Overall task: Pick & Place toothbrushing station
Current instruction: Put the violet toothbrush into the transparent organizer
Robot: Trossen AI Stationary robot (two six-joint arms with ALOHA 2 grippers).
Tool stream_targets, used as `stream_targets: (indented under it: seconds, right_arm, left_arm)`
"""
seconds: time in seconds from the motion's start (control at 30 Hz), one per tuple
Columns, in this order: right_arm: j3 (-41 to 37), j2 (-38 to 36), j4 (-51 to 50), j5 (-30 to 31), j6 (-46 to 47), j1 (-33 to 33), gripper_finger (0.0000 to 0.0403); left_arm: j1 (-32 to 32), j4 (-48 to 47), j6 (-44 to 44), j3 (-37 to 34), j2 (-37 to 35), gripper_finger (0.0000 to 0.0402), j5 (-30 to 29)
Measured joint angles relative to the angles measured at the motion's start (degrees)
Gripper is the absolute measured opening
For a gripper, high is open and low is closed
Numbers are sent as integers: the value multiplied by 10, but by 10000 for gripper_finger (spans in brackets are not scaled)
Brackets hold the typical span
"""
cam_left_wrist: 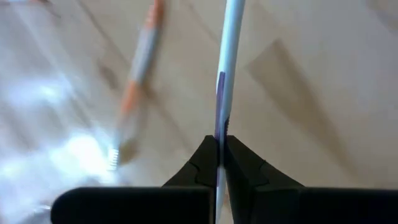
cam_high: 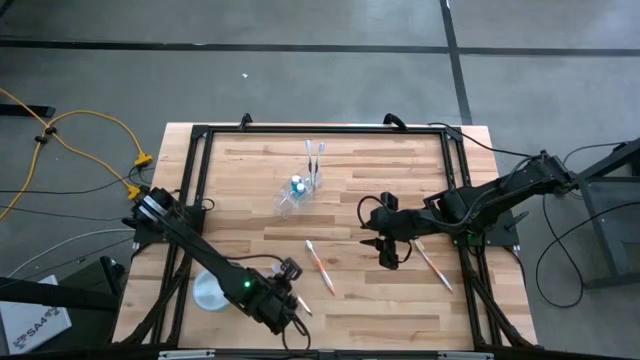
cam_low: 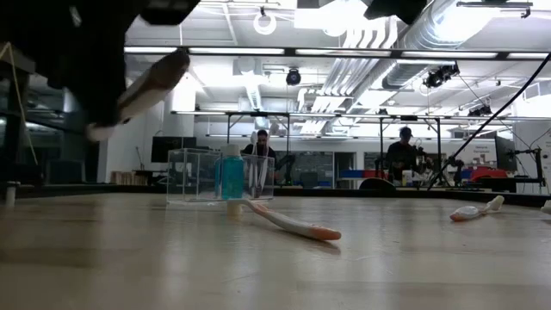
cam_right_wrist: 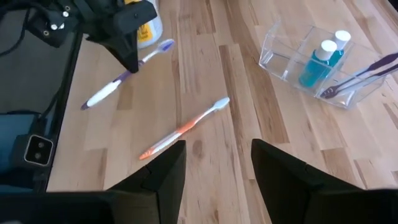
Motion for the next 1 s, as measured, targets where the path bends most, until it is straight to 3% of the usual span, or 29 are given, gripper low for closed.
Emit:
stream_targets:
  seconds: [0.3,0.57,0.83,1.0]
  right_arm:
    - [0,0,38,-2,58,0,174]
    - [0,0,75,-59,90,0,174]
    - [0,12,97,-78,90,0,174]
    - [0,51,142,-121,92,0,174]
  left_arm:
    - [14,18,181,1,-7,3,-112]
    - [-5,159,395,1,-9,3,-253]
    - [-26,317,578,1,-9,3,-297]
    - [-33,394,682,1,-9,3,-317]
